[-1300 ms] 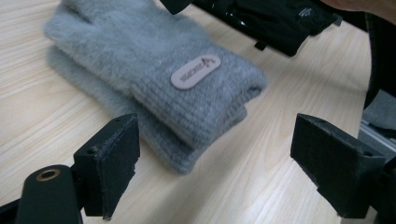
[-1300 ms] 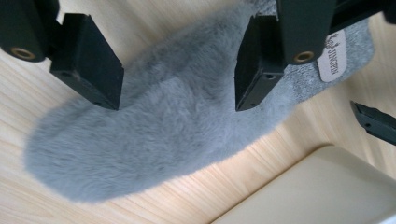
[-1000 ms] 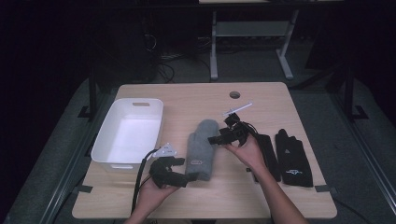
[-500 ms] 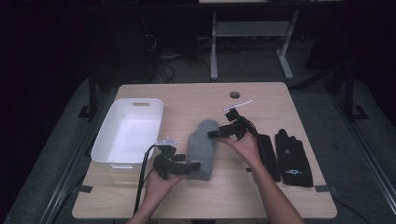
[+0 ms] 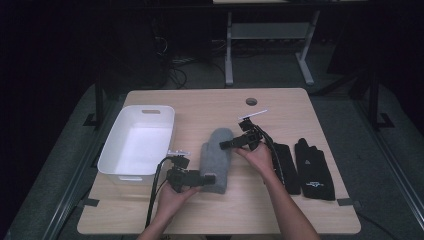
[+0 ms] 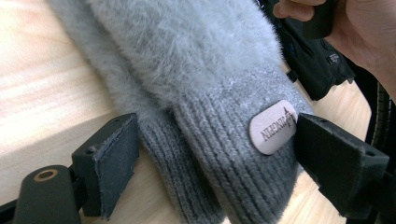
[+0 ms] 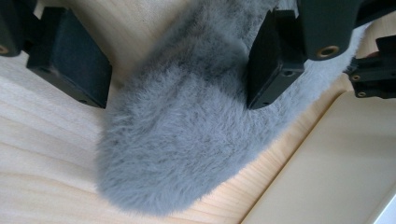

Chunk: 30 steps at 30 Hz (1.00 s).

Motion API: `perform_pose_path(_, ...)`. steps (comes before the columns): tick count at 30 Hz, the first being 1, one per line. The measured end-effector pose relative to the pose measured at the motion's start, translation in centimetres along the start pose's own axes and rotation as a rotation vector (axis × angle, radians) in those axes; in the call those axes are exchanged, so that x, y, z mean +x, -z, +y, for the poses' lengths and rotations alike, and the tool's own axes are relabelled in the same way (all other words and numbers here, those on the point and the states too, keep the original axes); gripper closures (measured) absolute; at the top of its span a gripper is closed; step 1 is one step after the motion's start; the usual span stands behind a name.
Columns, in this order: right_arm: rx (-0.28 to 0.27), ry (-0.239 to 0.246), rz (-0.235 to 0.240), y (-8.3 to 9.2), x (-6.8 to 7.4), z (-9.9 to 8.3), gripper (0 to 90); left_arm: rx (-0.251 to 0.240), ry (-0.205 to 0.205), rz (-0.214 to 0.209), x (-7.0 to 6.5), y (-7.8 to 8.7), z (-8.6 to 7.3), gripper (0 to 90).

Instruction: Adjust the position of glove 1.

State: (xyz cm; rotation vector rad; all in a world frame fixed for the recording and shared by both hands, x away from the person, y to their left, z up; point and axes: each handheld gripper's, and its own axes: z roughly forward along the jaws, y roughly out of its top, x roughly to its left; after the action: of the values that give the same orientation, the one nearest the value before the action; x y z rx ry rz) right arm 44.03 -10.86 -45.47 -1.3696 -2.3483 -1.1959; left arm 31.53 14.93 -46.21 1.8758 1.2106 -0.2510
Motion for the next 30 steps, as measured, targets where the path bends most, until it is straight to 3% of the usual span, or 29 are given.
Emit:
perform_pose_path(2,0.002,-0.007,0.003,-0.1,0.0,0.0,21.5,0.013,0.022,-0.016,0.2,-0.2,0.0,14.4)
perform_pose_path(8,0.030,-0.043,0.029,-0.9,-0.5,-0.3,21.3,0.025,0.030,-0.032,0.5,-0.3,0.1,15.3)
perform_pose_path(12,0.030,-0.046,0.046,-1.1,-0.6,-0.3,25.9,0.039,0.042,-0.049,0.7,-0.4,0.3,17.3)
perform_pose_path(18,0.044,-0.061,0.097,-1.6,-0.5,-0.4,41.3,0.053,0.051,-0.073,1.0,-0.4,0.5,25.5)
perform_pose_path(22,0.028,-0.052,0.142,-1.7,-0.5,-0.6,58.9,0.048,0.042,-0.077,1.0,-0.4,0.6,32.4)
perform_pose_path(26,0.023,-0.040,0.154,-1.7,-0.4,-0.6,66.0,0.059,0.015,-0.069,0.8,-0.3,0.8,37.2)
perform_pose_path(30,0.016,-0.058,0.175,-1.6,-0.6,-0.7,69.7,0.049,0.004,-0.072,0.8,-0.3,0.9,40.5)
